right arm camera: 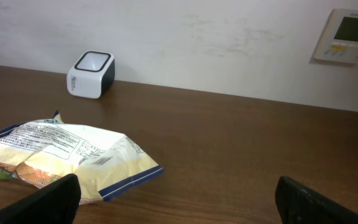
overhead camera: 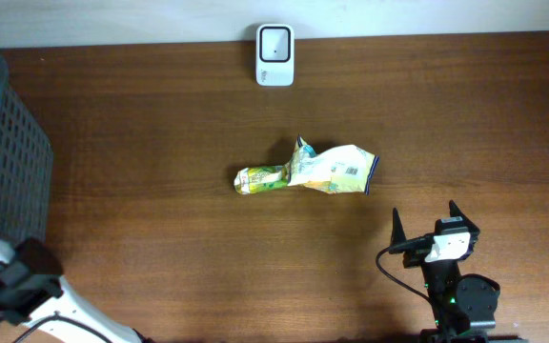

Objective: Scan the item barcode
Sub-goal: 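Reach the left gripper into the basket and grasp a small green box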

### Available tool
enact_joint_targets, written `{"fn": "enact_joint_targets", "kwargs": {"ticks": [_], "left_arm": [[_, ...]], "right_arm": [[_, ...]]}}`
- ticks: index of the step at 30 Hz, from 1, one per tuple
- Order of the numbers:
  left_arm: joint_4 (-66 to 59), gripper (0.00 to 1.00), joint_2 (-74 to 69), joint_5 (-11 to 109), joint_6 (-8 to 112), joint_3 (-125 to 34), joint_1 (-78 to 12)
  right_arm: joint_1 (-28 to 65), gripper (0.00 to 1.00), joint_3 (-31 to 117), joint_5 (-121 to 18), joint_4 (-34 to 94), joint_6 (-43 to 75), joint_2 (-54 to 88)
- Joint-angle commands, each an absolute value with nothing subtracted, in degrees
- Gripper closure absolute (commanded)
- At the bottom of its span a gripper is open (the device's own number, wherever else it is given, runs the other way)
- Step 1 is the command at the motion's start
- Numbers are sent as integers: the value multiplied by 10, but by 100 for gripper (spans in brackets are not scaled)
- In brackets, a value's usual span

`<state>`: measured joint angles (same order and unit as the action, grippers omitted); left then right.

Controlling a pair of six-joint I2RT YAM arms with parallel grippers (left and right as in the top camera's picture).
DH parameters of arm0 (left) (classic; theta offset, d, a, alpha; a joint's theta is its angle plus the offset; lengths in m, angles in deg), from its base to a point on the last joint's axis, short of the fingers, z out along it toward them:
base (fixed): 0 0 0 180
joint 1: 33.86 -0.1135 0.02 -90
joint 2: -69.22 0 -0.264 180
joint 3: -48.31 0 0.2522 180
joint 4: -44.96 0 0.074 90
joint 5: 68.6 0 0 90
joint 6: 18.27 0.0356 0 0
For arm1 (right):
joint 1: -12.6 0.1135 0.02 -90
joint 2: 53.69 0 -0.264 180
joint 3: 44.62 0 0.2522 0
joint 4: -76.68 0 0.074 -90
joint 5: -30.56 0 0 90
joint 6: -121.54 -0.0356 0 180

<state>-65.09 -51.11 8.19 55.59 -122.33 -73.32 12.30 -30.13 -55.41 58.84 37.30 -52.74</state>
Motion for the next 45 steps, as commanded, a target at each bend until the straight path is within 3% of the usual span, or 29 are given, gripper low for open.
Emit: {"fn": "enact_joint_targets", "kwargs": {"ticks": [1,8,15,18,23,28,31,32,34,35,39,40,41,42,45], "left_arm": [[-628,27,-513,77,535,-1124,-805],[-545,25,-513,100,600,-937,-883],[-418,25,-514,105,768,-780,-885],[-374,24,-519,161,843,-747,-885],[-356,24,-522,88,853,-721,-887],[-334,25,-535,97,853,-702,-892],[-319,31,-537,131,853,-702,-892],[-316,38,-537,131,853,-702,-891],[-315,57,-537,131,853,-702,-891],[-316,75,-537,132,853,-702,-891],[-316,76,-537,185,852,-695,-891],[-315,79,-537,187,853,-691,-891],[-314,96,-537,187,853,-686,-891],[-316,100,-537,187,852,-686,-891],[-332,100,-532,199,816,-708,-891]], "right_arm": [[122,1,-305,-551,588,371,-530],[122,1,-305,-551,588,371,-530],[122,1,-305,-551,588,371,-530],[122,1,-305,-551,588,371,-530],[122,1,-305,-551,588,371,-530],[122,1,-305,-551,588,371,-530],[122,1,-305,-551,588,371,-530],[122,1,-305,-551,588,371,-530],[122,1,-305,-551,588,371,-530],[122,1,-305,-551,588,371,-530],[122,1,-305,-551,588,371,-530],[122,1,-305,-551,588,371,-530],[122,1,-305,-551,588,371,-530],[122,1,-305,-551,588,371,-530],[122,1,-305,-551,588,371,-530]]}}
